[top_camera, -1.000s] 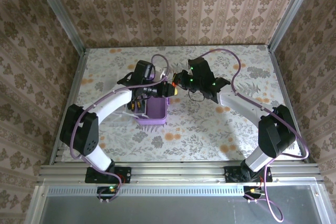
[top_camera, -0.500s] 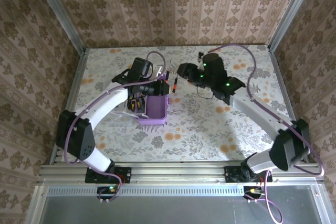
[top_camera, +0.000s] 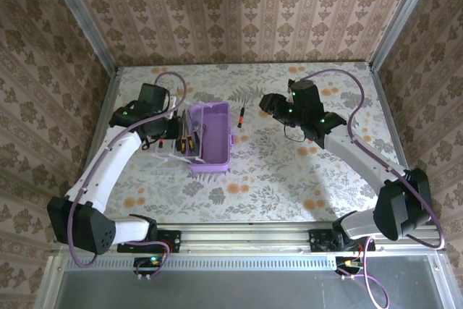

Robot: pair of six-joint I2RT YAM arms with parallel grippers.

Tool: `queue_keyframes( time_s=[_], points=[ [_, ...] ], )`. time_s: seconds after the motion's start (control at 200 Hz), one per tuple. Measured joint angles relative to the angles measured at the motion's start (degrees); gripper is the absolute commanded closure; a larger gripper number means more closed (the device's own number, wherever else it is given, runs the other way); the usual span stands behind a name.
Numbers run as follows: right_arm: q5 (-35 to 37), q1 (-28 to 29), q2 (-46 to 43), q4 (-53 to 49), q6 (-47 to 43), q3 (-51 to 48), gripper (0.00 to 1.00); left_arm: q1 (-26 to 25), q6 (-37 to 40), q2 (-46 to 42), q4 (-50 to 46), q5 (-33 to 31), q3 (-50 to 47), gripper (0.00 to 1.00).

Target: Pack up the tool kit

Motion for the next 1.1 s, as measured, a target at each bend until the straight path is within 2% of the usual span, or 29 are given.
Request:
queue_keyframes(
  time_s=[0.2, 0.4, 0.46, 0.525, 0.63, 1.1],
  points=[
    [-0.9, 0.0, 1.3, 0.3, 0.0, 0.0, 0.46, 1.3, 0.3, 1.6, -2.9, -4.5, -4.0, 1.0],
    [-0.9, 0.0, 1.3, 0.9, 0.0, 0.0, 0.45, 3.1, 0.3, 1.5, -3.3, -5.4, -4.6, 1.0],
    [-0.9, 0.0, 1.3, 1.1, 0.0, 0.0, 0.46, 3.4, 0.3, 1.5, -3.5, -5.4, -4.6, 0.92],
    [-0.9, 0.0, 1.3, 1.3, 0.0, 0.0, 0.45, 3.7, 0.3, 1.5, -3.6, -5.4, -4.6, 0.76],
    [-0.9, 0.0, 1.3, 1.4, 0.0, 0.0, 0.45, 3.9, 0.9, 1.5, -3.8, -5.3, -4.6, 0.67],
    [-0.3, 0.3, 3.6, 0.2, -1.3, 1.1, 0.45, 4.1, 1.1, 0.1, -6.1, -5.1, -2.2, 0.61]
  ],
)
